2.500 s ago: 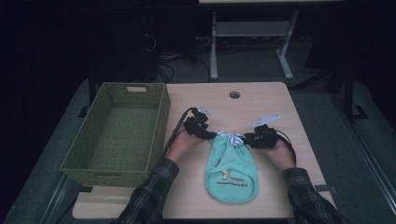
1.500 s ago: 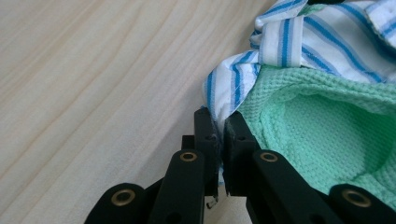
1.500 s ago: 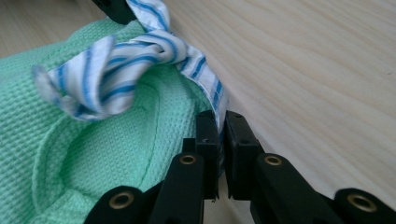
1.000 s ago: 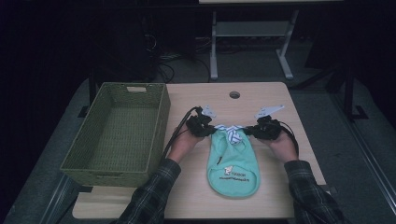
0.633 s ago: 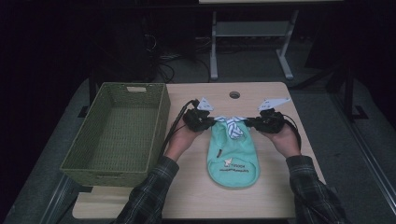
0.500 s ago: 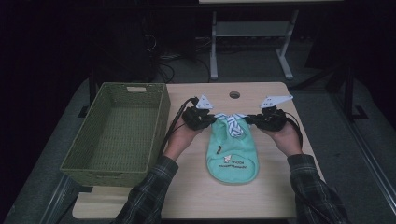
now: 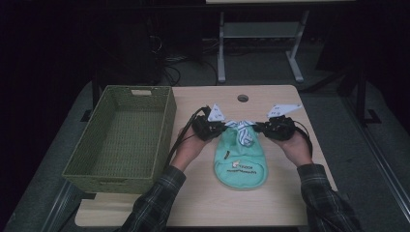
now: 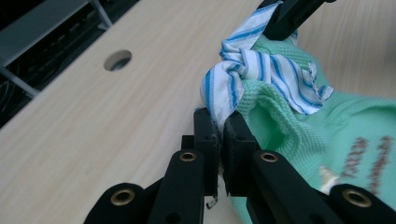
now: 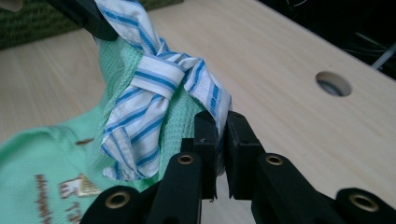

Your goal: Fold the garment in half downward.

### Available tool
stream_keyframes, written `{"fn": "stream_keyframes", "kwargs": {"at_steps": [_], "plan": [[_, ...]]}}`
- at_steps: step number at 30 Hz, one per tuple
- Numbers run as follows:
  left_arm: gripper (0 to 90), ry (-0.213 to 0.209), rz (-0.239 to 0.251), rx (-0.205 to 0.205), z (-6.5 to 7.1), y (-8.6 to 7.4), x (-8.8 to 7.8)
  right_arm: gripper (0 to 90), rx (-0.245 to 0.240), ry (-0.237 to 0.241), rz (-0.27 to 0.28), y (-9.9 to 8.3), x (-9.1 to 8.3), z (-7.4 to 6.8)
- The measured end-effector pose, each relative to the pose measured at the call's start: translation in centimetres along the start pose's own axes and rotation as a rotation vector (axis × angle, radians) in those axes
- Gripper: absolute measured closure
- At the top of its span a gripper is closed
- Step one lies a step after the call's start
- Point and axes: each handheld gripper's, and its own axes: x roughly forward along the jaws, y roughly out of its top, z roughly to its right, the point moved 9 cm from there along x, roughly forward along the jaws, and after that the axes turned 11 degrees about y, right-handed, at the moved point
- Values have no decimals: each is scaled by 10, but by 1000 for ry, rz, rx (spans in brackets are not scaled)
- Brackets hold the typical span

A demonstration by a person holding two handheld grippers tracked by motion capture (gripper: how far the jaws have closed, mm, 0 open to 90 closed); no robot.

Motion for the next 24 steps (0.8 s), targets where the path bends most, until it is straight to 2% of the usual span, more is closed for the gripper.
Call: {"fn": "stream_keyframes", "kwargs": {"at_steps": [2, 6, 9, 11, 13, 16, 21, 22, 24], "plan": [[856, -6, 0, -2, 4, -6, 2, 839, 2, 3, -9, -8, 5, -3], [855, -2, -5, 20, 5, -11, 2, 838, 5, 9, -15, -19, 11, -7], [855, 6, 17, -2, 1, -7, -2, 827, 14, 9, -4, -17, 10, -6], [856, 10, 29, -10, -1, -5, -4, 786, 14, 8, 9, -13, 8, -6], [856, 9, 34, -15, -2, -4, -5, 695, 29, 0, 17, -10, 4, -6], [856, 1, 44, -36, -2, -4, -6, 606, 49, -2, 57, -5, -3, -7], [857, 1, 43, -44, -4, -5, -4, 562, 56, -17, 82, 0, -17, -16], [857, -2, 41, -41, -4, -5, -4, 583, 55, -19, 82, 0, -19, -18], [856, -3, 44, -50, -4, -5, -3, 733, 48, 15, 85, 1, -24, -24]]}}
